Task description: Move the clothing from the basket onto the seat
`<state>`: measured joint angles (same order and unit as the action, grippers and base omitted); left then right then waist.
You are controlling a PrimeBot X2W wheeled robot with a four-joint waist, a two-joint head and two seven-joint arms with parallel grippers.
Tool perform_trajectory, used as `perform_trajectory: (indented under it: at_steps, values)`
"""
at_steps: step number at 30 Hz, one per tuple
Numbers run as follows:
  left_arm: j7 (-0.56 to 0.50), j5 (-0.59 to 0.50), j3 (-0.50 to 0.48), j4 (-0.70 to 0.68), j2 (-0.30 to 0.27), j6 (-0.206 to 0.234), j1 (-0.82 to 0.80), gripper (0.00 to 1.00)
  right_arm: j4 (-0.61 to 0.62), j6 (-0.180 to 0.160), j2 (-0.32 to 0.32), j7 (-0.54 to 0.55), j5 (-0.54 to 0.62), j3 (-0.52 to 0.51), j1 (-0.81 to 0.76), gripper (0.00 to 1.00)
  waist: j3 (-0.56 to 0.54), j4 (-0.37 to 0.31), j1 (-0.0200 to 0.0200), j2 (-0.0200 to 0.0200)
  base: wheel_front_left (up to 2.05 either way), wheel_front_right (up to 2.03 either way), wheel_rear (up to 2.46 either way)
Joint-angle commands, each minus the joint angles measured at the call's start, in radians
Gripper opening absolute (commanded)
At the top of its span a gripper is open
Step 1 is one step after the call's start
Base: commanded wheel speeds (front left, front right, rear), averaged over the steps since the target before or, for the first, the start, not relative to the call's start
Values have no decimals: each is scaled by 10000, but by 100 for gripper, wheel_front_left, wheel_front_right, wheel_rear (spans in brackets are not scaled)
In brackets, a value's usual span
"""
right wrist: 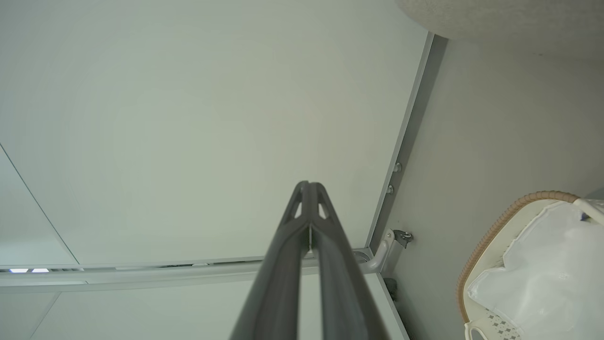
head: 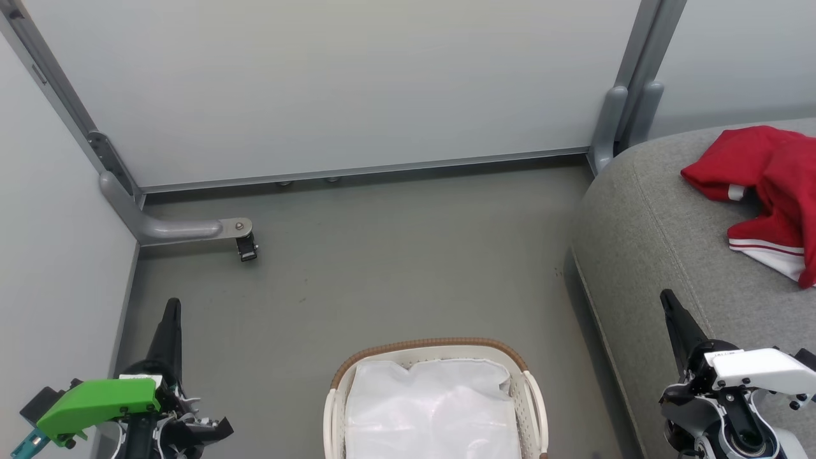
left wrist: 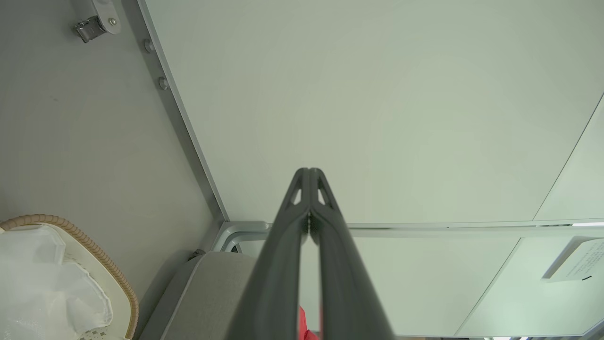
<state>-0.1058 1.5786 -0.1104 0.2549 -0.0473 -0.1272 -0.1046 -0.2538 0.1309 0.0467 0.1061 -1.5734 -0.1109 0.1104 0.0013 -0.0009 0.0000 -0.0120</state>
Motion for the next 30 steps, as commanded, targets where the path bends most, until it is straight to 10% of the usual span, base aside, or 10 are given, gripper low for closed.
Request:
perform_trajectory:
  at_steps: [1,30]
  values:
    - [-85,191,-54,-66,-53,-57,-148,0,58,-3,61,67,-211,-49,61,0,-1,3,0,116,0,0,0]
    - [-130,349,-71,-73,-53,-65,-163,0,65,-3,63,125,-401,-63,54,0,-3,9,0,120,0,0,0]
